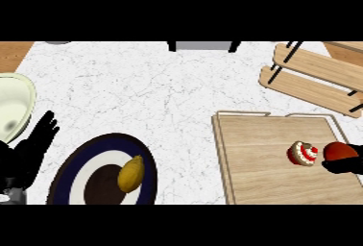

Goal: Pick the tomato from the tray and place it in the tiered shelf

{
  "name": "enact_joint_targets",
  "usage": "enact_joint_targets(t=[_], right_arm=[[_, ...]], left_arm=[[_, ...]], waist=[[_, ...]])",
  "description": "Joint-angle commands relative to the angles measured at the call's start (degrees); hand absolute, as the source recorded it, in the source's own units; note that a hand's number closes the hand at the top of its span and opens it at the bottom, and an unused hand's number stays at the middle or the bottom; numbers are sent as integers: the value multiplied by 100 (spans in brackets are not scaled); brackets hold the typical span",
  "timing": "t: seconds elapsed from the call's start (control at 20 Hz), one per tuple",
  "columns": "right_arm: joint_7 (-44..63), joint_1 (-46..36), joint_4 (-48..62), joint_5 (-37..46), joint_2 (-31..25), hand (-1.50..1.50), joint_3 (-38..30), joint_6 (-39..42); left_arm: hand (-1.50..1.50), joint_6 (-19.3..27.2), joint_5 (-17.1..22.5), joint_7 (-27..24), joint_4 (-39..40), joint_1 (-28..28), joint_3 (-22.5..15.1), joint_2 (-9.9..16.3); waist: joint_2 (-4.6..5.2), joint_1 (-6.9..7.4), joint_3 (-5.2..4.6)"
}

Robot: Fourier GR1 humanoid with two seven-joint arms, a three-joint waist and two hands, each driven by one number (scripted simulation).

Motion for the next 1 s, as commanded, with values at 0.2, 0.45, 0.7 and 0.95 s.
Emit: enact_joint_targets(t=[0.2,0.45,0.7,0.95], right_arm=[[366,19,-243,561,221,150,224,-169],[733,-73,-698,646,-190,150,-453,-88],[-1387,-589,-1698,2172,-748,150,498,10],[-2296,-1290,-2475,3427,-1020,150,1016,-248]], left_arm=[[0,238,-198,190,141,-387,-16,-254],[0,-131,-174,-58,34,-53,195,-160],[0,-117,-179,117,-56,-173,57,-123],[0,-130,-224,96,-15,-136,-38,-218]], waist=[[75,-11,158],[69,5,157],[57,203,161],[73,207,160]])
